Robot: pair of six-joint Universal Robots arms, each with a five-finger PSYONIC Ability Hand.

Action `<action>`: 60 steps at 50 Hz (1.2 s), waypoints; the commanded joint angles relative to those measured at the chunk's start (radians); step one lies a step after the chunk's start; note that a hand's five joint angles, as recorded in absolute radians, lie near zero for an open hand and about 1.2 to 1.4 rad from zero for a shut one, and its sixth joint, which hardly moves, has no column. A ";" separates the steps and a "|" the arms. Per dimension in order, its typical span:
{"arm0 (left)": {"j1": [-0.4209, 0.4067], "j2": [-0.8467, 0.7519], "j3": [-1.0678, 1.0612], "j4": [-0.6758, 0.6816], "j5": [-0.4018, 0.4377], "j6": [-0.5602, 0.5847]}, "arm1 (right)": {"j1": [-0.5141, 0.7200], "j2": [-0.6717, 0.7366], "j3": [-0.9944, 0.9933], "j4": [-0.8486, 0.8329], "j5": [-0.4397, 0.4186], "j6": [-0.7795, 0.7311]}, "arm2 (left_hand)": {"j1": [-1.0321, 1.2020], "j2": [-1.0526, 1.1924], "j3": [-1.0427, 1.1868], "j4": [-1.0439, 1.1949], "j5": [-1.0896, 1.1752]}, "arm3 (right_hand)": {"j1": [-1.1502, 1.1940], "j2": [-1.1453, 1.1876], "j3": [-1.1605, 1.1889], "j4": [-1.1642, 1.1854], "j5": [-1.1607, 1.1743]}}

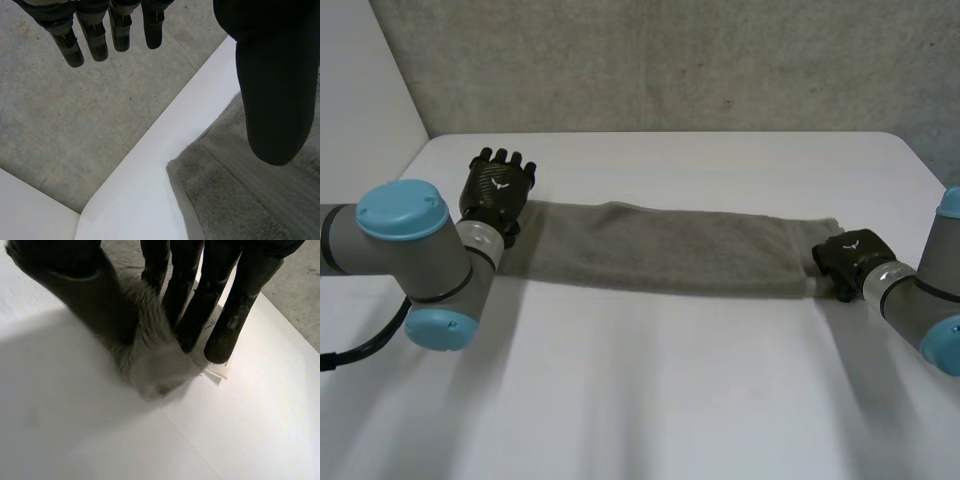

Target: Fold the towel.

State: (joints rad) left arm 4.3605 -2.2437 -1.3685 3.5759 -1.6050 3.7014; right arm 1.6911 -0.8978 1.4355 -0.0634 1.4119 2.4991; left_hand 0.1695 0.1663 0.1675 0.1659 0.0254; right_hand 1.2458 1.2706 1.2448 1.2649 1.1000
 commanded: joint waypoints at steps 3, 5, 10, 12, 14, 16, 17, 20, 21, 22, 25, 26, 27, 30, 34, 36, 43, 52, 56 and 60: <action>-0.001 0.015 -0.015 0.000 0.000 0.002 | -0.054 -0.010 -0.009 -0.019 0.041 -0.031 | 0.006 0.009 0.008 0.009 -0.025 | 0.151 0.126 0.151 0.131 0.122; 0.001 0.022 -0.021 0.000 0.000 0.002 | -0.079 -0.024 -0.009 -0.016 0.038 -0.035 | 0.006 0.009 0.008 0.009 -0.025 | 0.151 0.126 0.151 0.131 0.122; 0.002 0.047 -0.038 0.000 0.000 0.002 | -0.183 -0.053 -0.020 -0.006 0.035 -0.112 | 0.006 0.009 0.008 0.009 -0.025 | 0.151 0.126 0.151 0.131 0.122; 0.002 0.059 -0.049 0.000 0.000 0.002 | -0.219 -0.056 -0.033 -0.003 0.038 -0.157 | 0.006 0.009 0.008 0.009 -0.025 | 0.151 0.126 0.151 0.131 0.122; 0.007 0.085 -0.078 0.000 0.003 0.002 | -0.272 -0.056 -0.072 0.008 0.044 -0.241 | 0.006 0.009 0.008 0.009 -0.025 | 0.151 0.126 0.151 0.131 0.122; 0.008 0.102 -0.092 0.000 0.004 0.002 | -0.280 -0.062 -0.095 0.013 0.045 -0.271 | 0.006 0.009 0.008 0.009 -0.025 | 0.151 0.126 0.151 0.131 0.122; 0.008 0.102 -0.092 0.000 0.004 0.002 | -0.280 -0.062 -0.095 0.013 0.045 -0.272 | 0.006 0.009 0.008 0.009 -0.025 | 0.151 0.126 0.151 0.131 0.122; 0.013 0.130 -0.107 0.000 0.005 0.002 | -0.254 -0.112 -0.138 0.017 0.045 -0.261 | 0.006 0.009 0.008 0.009 -0.025 | 0.151 0.126 0.151 0.131 0.122; 0.013 0.141 -0.110 0.000 0.004 0.000 | -0.213 -0.143 -0.157 0.016 0.044 -0.226 | 0.006 0.009 0.008 0.009 -0.025 | 0.151 0.126 0.151 0.131 0.122; 0.013 0.148 -0.112 0.000 0.004 0.000 | -0.158 -0.170 -0.180 0.014 0.039 -0.182 | 0.006 0.009 0.008 0.009 -0.025 | 0.151 0.126 0.151 0.131 0.122; 0.013 0.156 -0.112 0.000 0.002 0.000 | -0.090 -0.184 -0.196 0.007 0.035 -0.141 | 0.006 0.009 0.008 0.009 -0.025 | 0.151 0.126 0.151 0.131 0.122; 0.013 0.162 -0.110 0.000 0.000 -0.001 | -0.009 -0.191 -0.207 -0.002 0.035 -0.111 | 0.006 0.009 0.008 0.009 -0.025 | 0.151 0.126 0.151 0.131 0.122; 0.011 0.168 -0.110 0.001 0.000 -0.001 | 0.080 -0.190 -0.217 -0.022 0.035 -0.099 | 0.006 0.009 0.008 0.009 -0.025 | 0.151 0.126 0.151 0.131 0.122; 0.002 0.176 -0.112 0.001 -0.001 -0.011 | 0.256 -0.170 -0.224 -0.087 0.032 -0.111 | 0.006 0.009 0.008 0.009 -0.025 | 0.151 0.126 0.151 0.131 0.122; -0.002 0.177 -0.113 -0.002 -0.004 -0.037 | 0.401 -0.075 -0.228 -0.136 0.029 -0.148 | 0.006 0.009 0.008 0.009 -0.025 | 0.151 0.126 0.151 0.131 0.122; -0.006 0.177 -0.113 -0.002 -0.004 -0.050 | 0.455 -0.019 -0.233 -0.145 0.029 -0.172 | 0.006 0.009 0.008 0.009 -0.025 | 0.151 0.126 0.151 0.131 0.122; -0.021 0.170 -0.115 -0.006 -0.004 -0.092 | 0.594 0.109 -0.239 -0.162 0.024 -0.255 | 0.006 0.009 0.008 0.009 -0.025 | 0.151 0.126 0.151 0.131 0.122; -0.051 0.162 -0.100 -0.002 -0.001 -0.092 | 0.594 0.120 -0.237 -0.197 -0.007 -0.252 | 0.006 0.009 0.008 0.009 -0.025 | 0.151 0.126 0.151 0.131 0.122; -0.068 0.161 -0.089 0.001 -0.003 -0.092 | 0.599 0.117 -0.248 -0.207 -0.014 -0.253 | 0.006 0.009 0.008 0.009 -0.025 | 0.151 0.126 0.151 0.131 0.122; -0.085 0.159 -0.072 0.001 -0.006 -0.092 | 0.605 0.135 -0.259 -0.213 -0.086 -0.258 | 0.006 0.009 0.008 0.009 -0.025 | 0.015 -0.010 0.016 -0.004 -0.014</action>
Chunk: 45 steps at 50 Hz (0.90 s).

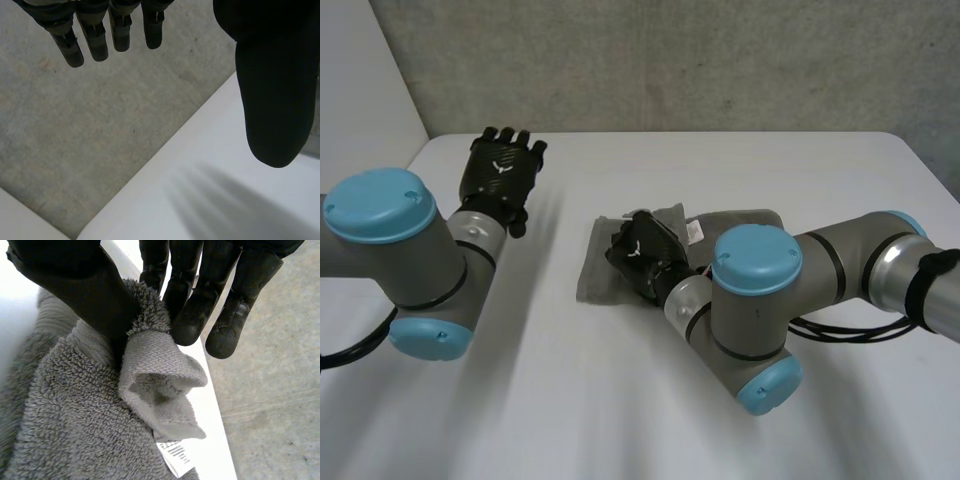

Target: Fold the towel.

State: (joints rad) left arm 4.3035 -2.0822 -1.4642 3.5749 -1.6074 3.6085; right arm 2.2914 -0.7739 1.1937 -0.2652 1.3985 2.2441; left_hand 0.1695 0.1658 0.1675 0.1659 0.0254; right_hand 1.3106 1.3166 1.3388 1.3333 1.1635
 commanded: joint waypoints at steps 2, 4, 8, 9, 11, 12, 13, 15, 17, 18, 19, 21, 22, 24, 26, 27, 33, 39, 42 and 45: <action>-0.037 -0.004 0.028 0.002 -0.005 -0.001 | 0.005 0.022 -0.017 -0.011 -0.108 -0.005 | 0.006 0.010 0.008 0.009 -0.025 | -0.511 -0.517 -0.539 -0.533 -0.538; -0.047 -0.004 0.035 0.004 -0.006 -0.002 | 0.005 0.031 -0.014 -0.011 -0.139 -0.006 | 0.006 0.010 0.008 0.009 -0.025 | -0.797 -0.803 -0.825 -0.820 -0.824; -0.071 -0.009 0.044 0.004 -0.008 -0.030 | -0.007 0.028 -0.003 -0.011 -0.167 0.008 | 0.006 0.010 0.008 0.009 -0.025 | -0.926 -0.932 -0.954 -0.948 -0.953; -0.080 -0.009 0.044 0.004 -0.008 -0.049 | -0.013 0.015 0.009 -0.011 -0.156 0.014 | 0.006 0.010 0.008 0.009 -0.025 | -0.976 -0.982 -1.004 -0.998 -1.003; -0.090 -0.009 0.044 0.004 -0.008 -0.072 | -0.015 -0.017 0.033 -0.009 -0.138 0.029 | 0.006 0.010 0.008 0.009 -0.025 | -1.008 -1.014 -1.036 -1.031 -1.036; -0.099 -0.009 0.044 0.004 -0.008 -0.097 | -0.020 -0.072 0.068 -0.006 -0.119 0.055 | 0.006 0.010 0.008 0.009 -0.025 | -1.061 -1.067 -1.089 -1.083 -1.088; -0.099 -0.009 0.044 0.004 -0.008 -0.097 | -0.020 -0.073 0.069 -0.006 -0.119 0.055 | 0.006 0.010 0.008 0.009 -0.025 | -1.061 -1.067 -1.089 -1.084 -1.089; -0.111 -0.009 0.044 0.004 -0.008 -0.125 | -0.041 -0.133 0.115 -0.006 -0.098 0.091 | 0.006 0.010 0.008 0.009 -0.025 | -1.136 -1.142 -1.164 -1.159 -1.164; -0.137 -0.007 0.045 0.004 -0.005 -0.178 | -0.134 -0.244 0.205 -0.005 -0.058 0.173 | 0.006 0.010 0.008 0.009 -0.025 | -1.136 -1.142 -1.164 -1.159 -1.164; -0.137 -0.007 0.045 0.004 -0.005 -0.178 | -0.135 -0.245 0.205 -0.005 -0.058 0.173 | 0.006 0.010 0.008 0.009 -0.025 | -1.136 -1.142 -1.164 -1.159 -1.164; -0.151 -0.009 0.047 0.004 -0.003 -0.204 | -0.179 -0.290 0.245 -0.002 -0.044 0.217 | 0.006 0.010 0.008 0.009 -0.025 | -1.136 -1.142 -1.164 -1.159 -1.164; -0.166 -0.012 0.050 0.004 0.000 -0.228 | -0.216 -0.329 0.282 0.001 -0.038 0.261 | 0.006 0.010 0.008 0.009 -0.025 | -1.136 -1.142 -1.164 -1.159 -1.164; -0.185 -0.022 0.061 0.004 0.001 -0.247 | -0.251 -0.361 0.315 0.007 -0.036 0.297 | 0.006 0.010 0.008 0.009 -0.025 | -1.136 -1.142 -1.164 -1.159 -1.164; -0.205 -0.041 0.074 0.002 0.003 -0.267 | -0.276 -0.383 0.348 0.015 -0.039 0.327 | 0.006 0.010 0.008 0.009 -0.025 | -1.136 -1.142 -1.164 -1.159 -1.164; -0.225 -0.065 0.094 -0.002 0.001 -0.280 | -0.299 -0.395 0.379 0.021 -0.041 0.345 | 0.006 0.010 0.008 0.009 -0.025 | -1.136 -1.142 -1.164 -1.159 -1.164; -0.241 -0.088 0.114 -0.005 0.003 -0.284 | -0.317 -0.401 0.403 0.026 -0.042 0.359 | 0.006 0.010 0.008 0.009 -0.025 | -1.136 -1.142 -1.164 -1.159 -1.164; -0.271 -0.191 0.171 -0.007 0.003 -0.278 | -0.336 -0.394 0.472 0.040 -0.039 0.373 | 0.012 0.015 0.014 0.015 -0.019 | -1.135 -1.141 -1.163 -1.158 -1.162; -0.266 -0.269 0.216 -0.005 -0.009 -0.258 | -0.340 -0.377 0.497 0.035 -0.038 0.373 | 0.026 0.030 0.028 0.030 -0.004 | -0.956 -0.962 -0.984 -0.978 -0.983; -0.265 -0.315 0.243 -0.007 -0.014 -0.223 | -0.340 -0.326 0.497 0.029 -0.026 0.371 | 0.026 0.030 0.028 0.030 -0.004 | -0.865 -0.871 -0.893 -0.887 -0.892; -0.263 -0.348 0.249 -0.007 -0.031 -0.174 | -0.343 -0.277 0.486 0.027 0.001 0.370 | 0.026 0.030 0.028 0.030 -0.004 | -0.750 -0.756 -0.778 -0.773 -0.777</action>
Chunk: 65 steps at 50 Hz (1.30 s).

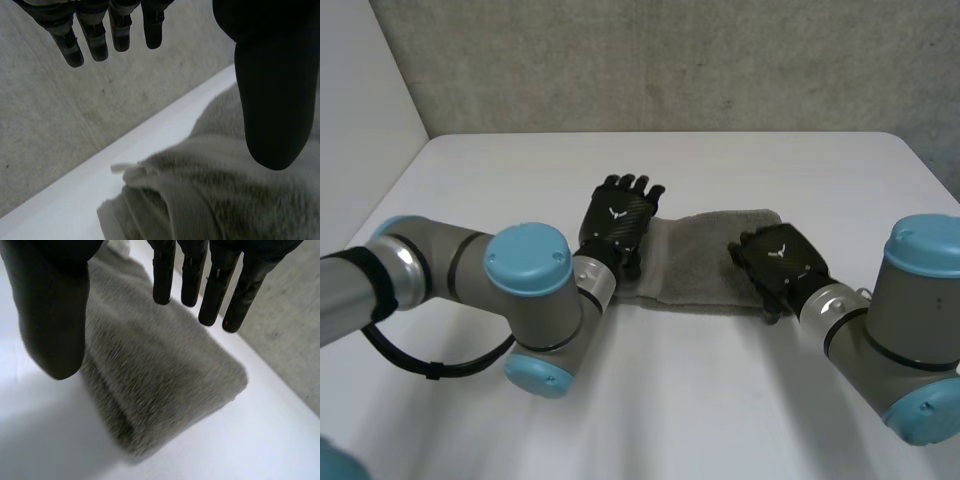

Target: Fold the towel.

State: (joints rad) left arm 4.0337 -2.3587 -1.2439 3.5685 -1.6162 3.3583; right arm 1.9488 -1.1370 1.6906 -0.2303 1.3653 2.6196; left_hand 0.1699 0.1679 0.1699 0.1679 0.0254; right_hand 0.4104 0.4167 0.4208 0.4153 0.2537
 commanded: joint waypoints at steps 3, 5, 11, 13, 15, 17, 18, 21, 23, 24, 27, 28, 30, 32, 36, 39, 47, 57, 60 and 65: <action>0.019 -0.073 0.017 -0.002 -0.045 0.113 | -0.018 0.111 -0.020 -0.012 0.066 -0.021 | 0.026 0.028 0.026 0.028 -0.004 | 0.356 0.349 0.345 0.351 0.338; 0.024 -0.073 0.008 -0.003 -0.051 0.116 | -0.025 0.118 -0.034 -0.015 0.075 -0.023 | 0.026 0.028 0.026 0.028 -0.004 | 0.453 0.446 0.442 0.448 0.435; 0.016 -0.034 -0.045 -0.003 -0.053 0.102 | -0.036 0.192 -0.097 -0.001 0.113 -0.049 | 0.020 0.022 0.020 0.022 -0.010 | 0.670 0.664 0.659 0.665 0.652; 0.016 -0.011 -0.057 -0.003 -0.053 0.102 | -0.041 0.197 -0.103 -0.003 0.127 -0.062 | 0.020 0.022 0.020 0.022 -0.010 | 0.673 0.667 0.662 0.668 0.655; 0.016 0.022 -0.078 -0.003 -0.053 0.101 | -0.047 0.194 -0.103 -0.004 0.143 -0.085 | 0.023 0.025 0.023 0.025 -0.007 | 0.679 0.672 0.668 0.674 0.661; 0.016 0.035 -0.086 -0.003 -0.053 0.101 | -0.047 0.192 -0.098 -0.006 0.143 -0.092 | 0.023 0.025 0.023 0.025 -0.007 | 0.728 0.722 0.718 0.723 0.710; 0.016 0.051 -0.092 -0.005 -0.053 0.099 | -0.047 0.191 -0.094 -0.007 0.143 -0.095 | 0.020 0.022 0.020 0.022 -0.010 | 0.813 0.807 0.802 0.808 0.795; 0.014 0.065 -0.101 -0.005 -0.053 0.096 | -0.047 0.189 -0.092 -0.007 0.144 -0.099 | 0.020 0.022 0.020 0.022 -0.010 | 0.937 0.931 0.927 0.932 0.919; 0.014 0.100 -0.121 -0.007 -0.053 0.084 | -0.045 0.175 -0.092 -0.004 0.147 -0.110 | 0.017 0.019 0.017 0.019 -0.013 | 0.986 0.980 0.975 0.981 0.968; 0.014 0.101 -0.121 -0.007 -0.053 0.084 | -0.045 0.175 -0.092 -0.004 0.147 -0.110 | 0.017 0.019 0.017 0.019 -0.013 | 0.986 0.980 0.975 0.981 0.968; 0.016 0.147 -0.146 -0.014 -0.053 0.072 | -0.047 0.146 -0.100 -0.001 0.150 -0.150 | 0.008 0.010 0.008 0.010 -0.022 | 0.986 0.980 0.975 0.981 0.968; 0.018 0.172 -0.160 -0.022 -0.053 0.066 | -0.048 0.131 -0.103 -0.003 0.155 -0.191 | 0.008 0.010 0.008 0.010 -0.022 | 0.986 0.980 0.975 0.981 0.968; 0.022 0.197 -0.173 -0.025 -0.053 0.060 | -0.048 0.112 -0.107 -0.004 0.159 -0.244 | 0.008 0.010 0.008 0.010 -0.022 | 0.986 0.980 0.975 0.981 0.968; 0.031 0.223 -0.189 -0.026 -0.053 0.056 | -0.045 0.086 -0.115 -0.009 0.166 -0.314 | 0.005 0.007 0.005 0.007 -0.025 | 0.986 0.980 0.975 0.981 0.968; 0.083 0.291 -0.219 -0.026 -0.050 0.056 | -0.022 0.056 -0.185 -0.017 0.170 -0.493 | 0.005 0.007 0.005 0.007 -0.025 | 0.986 0.980 0.975 0.981 0.968; 0.113 0.312 -0.219 -0.025 -0.050 0.055 | 0.078 0.062 -0.254 -0.027 0.158 -0.523 | 0.005 0.007 0.005 0.007 -0.025 | 0.986 0.980 0.975 0.981 0.968; 0.137 0.329 -0.218 -0.023 -0.053 0.047 | 0.298 0.279 -0.353 -0.032 0.014 -0.575 | 0.005 0.007 0.005 0.007 -0.025 | 0.986 0.980 0.975 0.981 0.968; 0.134 0.315 -0.213 -0.019 -0.050 -0.008 | 0.341 0.304 -0.336 -0.067 -0.025 -0.662 | 0.005 0.007 0.005 0.007 -0.025 | 0.986 0.980 0.975 0.981 0.968; 0.130 0.314 -0.203 -0.014 -0.045 -0.023 | 0.300 0.200 -0.289 -0.115 -0.009 -0.554 | 0.005 0.007 0.005 0.007 -0.025 | 0.740 0.734 0.729 0.735 0.722; 0.110 0.302 -0.166 0.006 -0.044 -0.030 | 0.188 0.045 -0.170 -0.208 -0.003 -0.248 | 0.005 0.007 0.005 0.007 -0.025 | -0.236 -0.242 -0.246 -0.241 -0.254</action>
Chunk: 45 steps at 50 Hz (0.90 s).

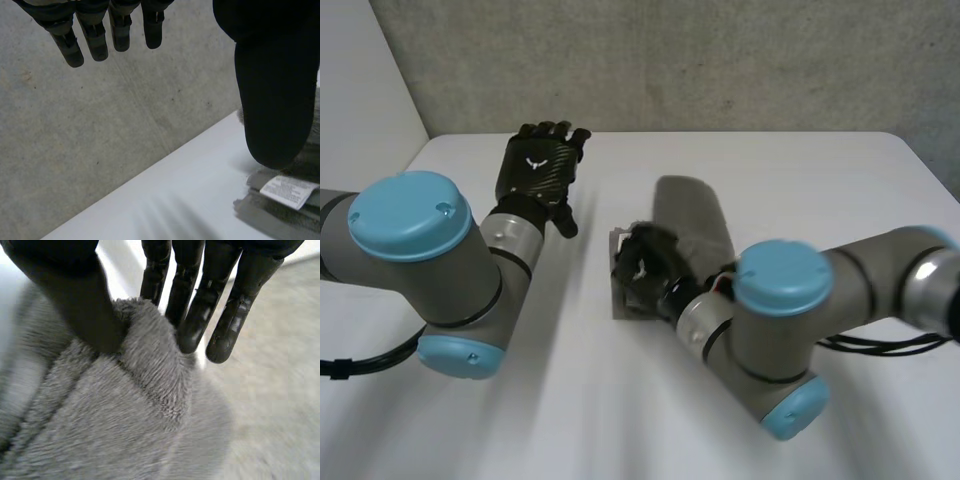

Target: Fold the towel.

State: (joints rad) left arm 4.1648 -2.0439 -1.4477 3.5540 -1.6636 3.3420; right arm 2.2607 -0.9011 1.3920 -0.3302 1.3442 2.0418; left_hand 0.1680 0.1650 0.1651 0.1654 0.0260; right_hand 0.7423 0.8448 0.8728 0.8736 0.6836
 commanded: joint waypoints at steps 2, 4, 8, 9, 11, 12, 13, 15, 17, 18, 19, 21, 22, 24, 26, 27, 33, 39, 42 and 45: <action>-0.034 -0.027 0.055 0.028 0.004 -0.015 | -0.153 -0.219 0.143 -0.127 0.021 0.439 | 0.010 0.013 0.013 0.013 -0.022 | -0.568 -0.670 -0.698 -0.699 -0.684; -0.052 -0.062 0.095 0.042 0.002 -0.033 | -0.197 -0.263 0.150 -0.109 0.024 0.639 | 0.013 0.016 0.016 0.016 -0.019 | -0.568 -0.670 -0.698 -0.699 -0.684; -0.072 -0.120 0.164 0.043 0.002 -0.070 | -0.253 -0.272 0.133 -0.027 0.013 0.794 | 0.022 0.025 0.025 0.025 -0.010 | -0.568 -0.670 -0.698 -0.699 -0.684; -0.072 -0.121 0.164 0.043 0.002 -0.070 | -0.282 -0.274 0.116 0.023 0.010 0.846 | 0.022 0.025 0.025 0.025 -0.010 | -0.568 -0.670 -0.698 -0.699 -0.684; -0.083 -0.136 0.184 0.040 -0.001 -0.072 | -0.299 -0.271 0.101 0.069 0.010 0.877 | 0.022 0.025 0.025 0.025 -0.010 | -0.568 -0.670 -0.698 -0.699 -0.684; -0.092 -0.147 0.191 0.039 -0.001 -0.072 | -0.302 -0.265 0.090 0.109 0.004 0.893 | 0.022 0.025 0.025 0.025 -0.010 | -0.568 -0.670 -0.698 -0.699 -0.684; -0.098 -0.150 0.190 0.039 -0.001 -0.072 | -0.302 -0.254 0.087 0.127 0.003 0.893 | 0.022 0.025 0.025 0.025 -0.010 | -0.568 -0.670 -0.698 -0.699 -0.684; -0.104 -0.150 0.184 0.037 -0.002 -0.072 | -0.302 -0.242 0.085 0.138 0.006 0.893 | 0.019 0.022 0.022 0.022 -0.013 | -0.568 -0.670 -0.698 -0.699 -0.684; -0.107 -0.151 0.174 0.036 -0.001 -0.072 | -0.305 -0.231 0.084 0.140 0.007 0.893 | 0.019 0.022 0.022 0.022 -0.013 | -0.568 -0.670 -0.698 -0.699 -0.684; -0.109 -0.153 0.164 0.036 -0.001 -0.073 | -0.309 -0.223 0.082 0.140 0.009 0.894 | 0.019 0.022 0.022 0.022 -0.013 | -0.568 -0.670 -0.698 -0.699 -0.684; -0.109 -0.153 0.164 0.036 -0.001 -0.073 | -0.309 -0.223 0.082 0.140 0.009 0.894 | 0.019 0.022 0.022 0.022 -0.013 | -0.568 -0.670 -0.698 -0.699 -0.684; -0.109 -0.153 0.135 0.036 -0.001 -0.073 | -0.311 -0.217 0.082 0.141 0.007 0.887 | 0.016 0.019 0.019 0.019 -0.016 | -0.568 -0.670 -0.698 -0.699 -0.684; -0.109 -0.153 0.135 0.036 -0.001 -0.073 | -0.311 -0.217 0.082 0.141 0.007 0.887 | 0.016 0.019 0.019 0.019 -0.016 | -0.568 -0.670 -0.698 -0.699 -0.684; -0.109 -0.150 0.109 0.034 -0.001 -0.073 | -0.313 -0.217 0.084 0.151 0.010 0.859 | 0.016 0.019 0.019 0.019 -0.016 | -0.568 -0.670 -0.698 -0.699 -0.684; -0.107 -0.148 0.093 0.034 -0.001 -0.073 | -0.311 -0.217 0.090 0.149 0.012 0.836 | 0.013 0.016 0.016 0.016 -0.019 | -0.568 -0.670 -0.698 -0.699 -0.684; -0.107 -0.148 0.093 0.034 -0.001 -0.073 | -0.311 -0.217 0.090 0.149 0.012 0.836 | 0.013 0.016 0.016 0.016 -0.019 | -0.568 -0.670 -0.698 -0.699 -0.684; -0.107 -0.140 0.053 0.034 -0.001 -0.075 | -0.300 -0.216 0.096 0.135 0.016 0.799 | 0.013 0.016 0.016 0.016 -0.019 | -0.449 -0.551 -0.579 -0.580 -0.565; -0.103 -0.134 0.036 0.034 -0.002 -0.075 | -0.299 -0.176 0.050 0.108 0.021 0.804 | 0.013 0.016 0.016 0.016 -0.019 | -0.364 -0.467 -0.495 -0.495 -0.480; -0.100 -0.119 0.029 0.034 -0.004 -0.076 | -0.291 -0.151 0.016 0.106 0.035 0.814 | 0.013 0.016 0.016 0.016 -0.019 | -0.259 -0.361 -0.389 -0.390 -0.374; -0.094 -0.105 0.018 0.034 -0.002 -0.076 | -0.264 -0.115 -0.028 0.108 0.052 0.828 | 0.013 0.016 0.016 0.016 -0.019 | -0.173 -0.276 -0.304 -0.305 -0.289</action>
State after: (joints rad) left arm 4.0630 -2.1724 -1.4159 3.5880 -1.6662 3.2668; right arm 1.9664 -1.0705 1.4334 -0.2200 1.3712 2.8478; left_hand 0.1680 0.1650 0.1652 0.1654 0.0260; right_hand 0.4661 0.4734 0.4769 0.4729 0.3092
